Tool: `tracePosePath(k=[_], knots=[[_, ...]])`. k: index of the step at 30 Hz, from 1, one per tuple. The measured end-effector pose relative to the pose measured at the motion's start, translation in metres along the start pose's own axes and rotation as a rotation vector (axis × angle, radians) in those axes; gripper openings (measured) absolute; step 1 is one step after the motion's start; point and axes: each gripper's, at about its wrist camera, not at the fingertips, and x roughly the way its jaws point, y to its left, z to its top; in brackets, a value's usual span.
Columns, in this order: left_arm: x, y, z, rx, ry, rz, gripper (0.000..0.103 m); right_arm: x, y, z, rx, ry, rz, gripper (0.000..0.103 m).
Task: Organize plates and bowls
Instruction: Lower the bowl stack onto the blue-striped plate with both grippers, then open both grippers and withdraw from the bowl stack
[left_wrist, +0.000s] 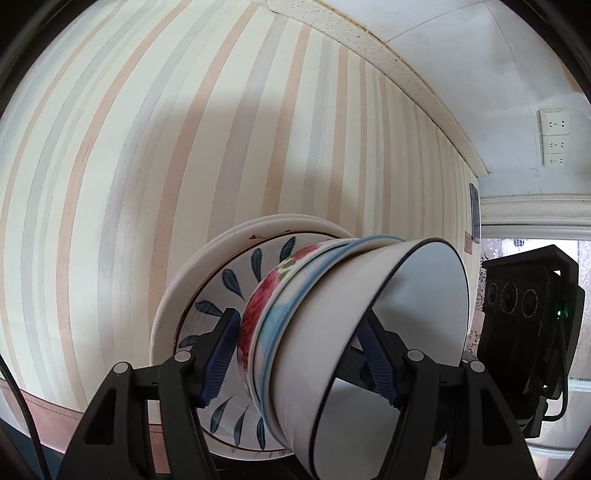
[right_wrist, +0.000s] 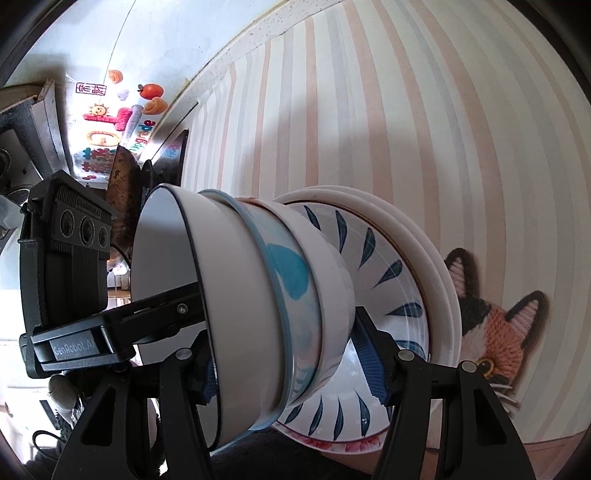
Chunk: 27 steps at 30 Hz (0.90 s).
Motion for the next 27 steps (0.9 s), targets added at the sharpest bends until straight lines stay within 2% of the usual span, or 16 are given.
tracePosePath(k=[17,21,27], knots=[[0.001,0.003,-0.007,0.013,-0.003,0.007,0.063,0.008,0.002,-0.001,0.004,0.002,-0.018,0.064],[-0.010,-0.004,-0.012,0.050,-0.034,0.072,0.062,0.007,0.006,-0.002,0.004,0.003,-0.036,0.064],[-0.038,-0.013,-0.023,0.086,-0.116,0.210,0.063,-0.005,0.018,-0.004,-0.037,-0.027,-0.095,0.064]])
